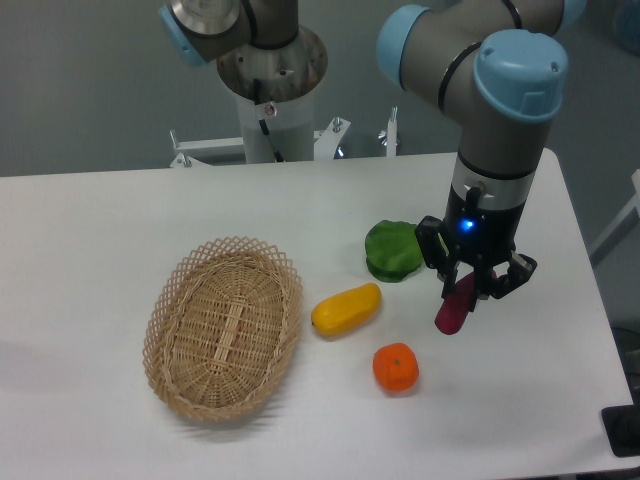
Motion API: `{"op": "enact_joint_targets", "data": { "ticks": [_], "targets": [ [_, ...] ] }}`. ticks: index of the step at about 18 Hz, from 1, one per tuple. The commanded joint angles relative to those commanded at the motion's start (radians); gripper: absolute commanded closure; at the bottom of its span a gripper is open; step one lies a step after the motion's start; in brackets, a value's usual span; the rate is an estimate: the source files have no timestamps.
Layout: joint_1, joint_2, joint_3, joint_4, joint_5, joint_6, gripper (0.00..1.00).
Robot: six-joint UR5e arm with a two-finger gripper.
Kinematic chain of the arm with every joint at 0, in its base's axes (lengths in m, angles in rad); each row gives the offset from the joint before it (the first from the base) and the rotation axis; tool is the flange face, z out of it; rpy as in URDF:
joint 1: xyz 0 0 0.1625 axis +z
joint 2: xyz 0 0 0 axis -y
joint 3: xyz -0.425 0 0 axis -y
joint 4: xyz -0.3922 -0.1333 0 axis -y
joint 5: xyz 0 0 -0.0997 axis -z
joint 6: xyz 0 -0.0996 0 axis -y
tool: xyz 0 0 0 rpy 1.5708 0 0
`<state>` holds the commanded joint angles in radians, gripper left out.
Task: Place the sweet potato in the basket
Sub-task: 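Lift the held purple sweet potato up from beside the bok choy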
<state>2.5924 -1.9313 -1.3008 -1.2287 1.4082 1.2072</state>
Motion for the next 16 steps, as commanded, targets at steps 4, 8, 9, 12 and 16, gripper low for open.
{"op": "enact_joint_targets", "data": {
  "ticks": [4, 8, 9, 12, 16],
  "targets": [
    [0.0, 0.002, -0.003, 0.012, 0.0, -0.002, 0.81],
    [-0.008, 0.005, -0.011, 0.012, 0.002, -0.014, 0.81],
    [-0.023, 0.005, -0.011, 0.012, 0.003, -0.015, 0.81],
    [-0.038, 0.006, -0.015, 0.012, 0.0, -0.04, 0.82],
    [-0.112, 0.014, -0.044, 0.015, 0.006, -0.148, 0.82]
  ]
}}
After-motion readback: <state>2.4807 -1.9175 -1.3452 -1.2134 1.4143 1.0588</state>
